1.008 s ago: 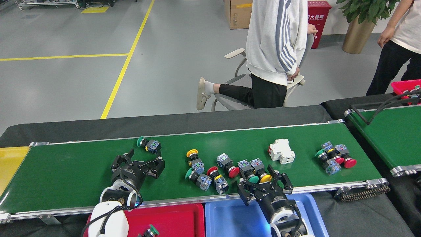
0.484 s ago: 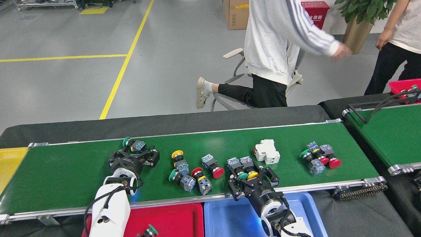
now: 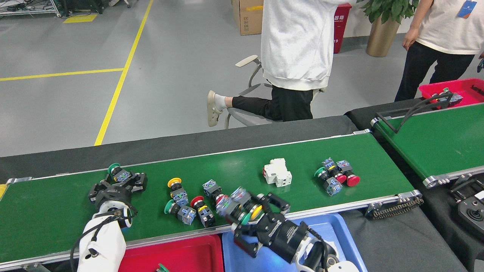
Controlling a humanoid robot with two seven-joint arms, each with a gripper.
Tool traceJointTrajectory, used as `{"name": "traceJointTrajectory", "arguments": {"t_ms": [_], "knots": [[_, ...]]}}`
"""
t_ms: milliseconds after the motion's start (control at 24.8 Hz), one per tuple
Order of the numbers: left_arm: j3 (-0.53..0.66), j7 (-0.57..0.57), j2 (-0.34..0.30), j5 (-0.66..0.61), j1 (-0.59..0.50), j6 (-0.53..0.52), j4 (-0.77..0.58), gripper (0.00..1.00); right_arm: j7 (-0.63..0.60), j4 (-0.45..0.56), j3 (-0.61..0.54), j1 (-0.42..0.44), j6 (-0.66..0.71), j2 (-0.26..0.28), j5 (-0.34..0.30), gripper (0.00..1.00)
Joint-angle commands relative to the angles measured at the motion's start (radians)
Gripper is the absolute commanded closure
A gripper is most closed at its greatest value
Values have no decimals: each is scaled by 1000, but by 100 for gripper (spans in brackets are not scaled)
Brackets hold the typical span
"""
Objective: Pick switch part from conveyor to tray
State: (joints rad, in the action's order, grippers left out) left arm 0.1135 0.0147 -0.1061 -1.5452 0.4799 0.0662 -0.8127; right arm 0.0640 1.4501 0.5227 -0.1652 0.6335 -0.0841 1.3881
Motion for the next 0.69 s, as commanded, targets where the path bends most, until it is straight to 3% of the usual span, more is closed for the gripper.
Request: {"name": "traceJointTrajectory", "arguments": {"t_ms": [0, 121, 202, 363, 443, 484, 564, 645], "knots": [[-23, -13, -9, 7, -27, -98, -88, 92, -3, 7, 22, -7, -74, -3, -1, 0], [-23, -5, -29, 7, -136, -270, -307, 93, -1, 10, 20, 3, -138, -3, -3, 0], [-15, -1, -75, 11, -230, -431, -480, 93, 0, 16, 16, 7, -193, 0, -3, 0], [72, 8, -152, 68, -521, -752, -780, 84, -16, 75, -104, 82, -423, 58, -9, 0], [124, 8, -147, 120, -665, -852, -902, 58, -70, 119, -210, 167, -555, 60, -9, 0], [137, 8, -142, 131, -713, -852, -938, 52, -101, 133, -245, 197, -601, 60, -9, 0], [147, 5, -107, 135, -790, -852, -968, 0, -188, 164, -326, 283, -712, 60, -11, 0], [149, 5, -47, 134, -790, -852, -964, 0, -220, 167, -372, 329, -765, 60, -17, 0]]}}
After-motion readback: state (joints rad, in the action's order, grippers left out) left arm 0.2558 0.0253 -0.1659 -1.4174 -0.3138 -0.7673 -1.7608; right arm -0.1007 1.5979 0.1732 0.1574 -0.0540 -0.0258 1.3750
